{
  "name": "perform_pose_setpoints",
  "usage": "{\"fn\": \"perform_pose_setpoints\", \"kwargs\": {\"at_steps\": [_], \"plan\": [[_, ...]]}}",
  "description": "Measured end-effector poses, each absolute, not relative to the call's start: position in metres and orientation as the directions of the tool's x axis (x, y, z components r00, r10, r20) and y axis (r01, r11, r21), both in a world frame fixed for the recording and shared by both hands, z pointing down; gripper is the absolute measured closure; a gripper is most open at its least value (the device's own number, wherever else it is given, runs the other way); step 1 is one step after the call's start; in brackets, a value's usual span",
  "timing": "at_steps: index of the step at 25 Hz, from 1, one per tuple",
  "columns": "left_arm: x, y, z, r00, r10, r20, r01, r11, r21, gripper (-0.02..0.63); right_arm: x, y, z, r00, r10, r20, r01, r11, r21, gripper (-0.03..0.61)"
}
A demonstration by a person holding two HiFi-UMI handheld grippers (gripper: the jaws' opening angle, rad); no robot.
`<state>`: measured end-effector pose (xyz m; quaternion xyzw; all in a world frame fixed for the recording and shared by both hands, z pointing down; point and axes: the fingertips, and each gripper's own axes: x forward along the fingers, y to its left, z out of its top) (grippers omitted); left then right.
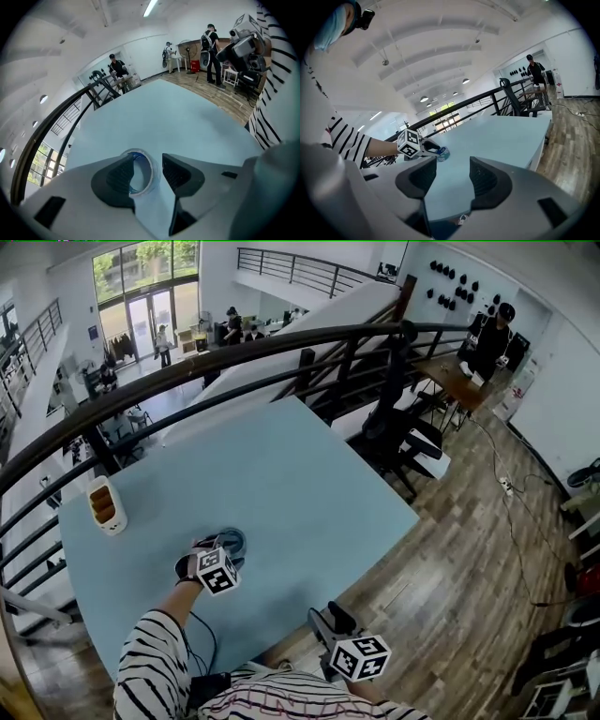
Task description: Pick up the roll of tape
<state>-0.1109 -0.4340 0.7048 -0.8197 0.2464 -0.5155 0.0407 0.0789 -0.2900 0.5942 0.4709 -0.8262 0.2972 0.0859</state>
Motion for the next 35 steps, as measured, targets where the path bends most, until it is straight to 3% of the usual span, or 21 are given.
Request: {"fn": "perform_pose_setpoints", "kwargs": {"at_steps": [7, 15, 19, 22, 35], "plan": [[-0.119, -0.439, 0.744, 0.297, -0.347, 0.889, -0.374, -0.899, -0.226, 0.445, 0.079, -0.288, 0.599, -0.526, -0.728, 0.44, -0.84, 0.362, -0.404, 0.364], [-0.118, -0.433, 0.761, 0.202, -0.262, 0.944, -0.221, -0.951, -0.217, 0.446, 0.089, -0.289, 0.602, -0.503, -0.739, 0.449, -0.853, 0.339, -0.397, 0.364], [-0.114, -0.426, 0.763, 0.155, -0.231, 0.961, -0.116, -0.97, -0.215, 0.505, 0.086, -0.287, 0.603, -0.508, -0.735, 0.449, -0.85, 0.342, -0.401, 0.364], [-0.114, -0.426, 0.765, 0.125, -0.219, 0.968, -0.115, -0.972, -0.205, 0.518, 0.086, -0.287, 0.604, -0.511, -0.734, 0.447, -0.848, 0.345, -0.404, 0.364], [-0.112, -0.416, 0.745, 0.167, -0.363, 0.917, -0.205, -0.922, -0.328, 0.546, 0.085, -0.279, 0.601, -0.549, -0.713, 0.436, -0.826, 0.382, -0.414, 0.364]]}}
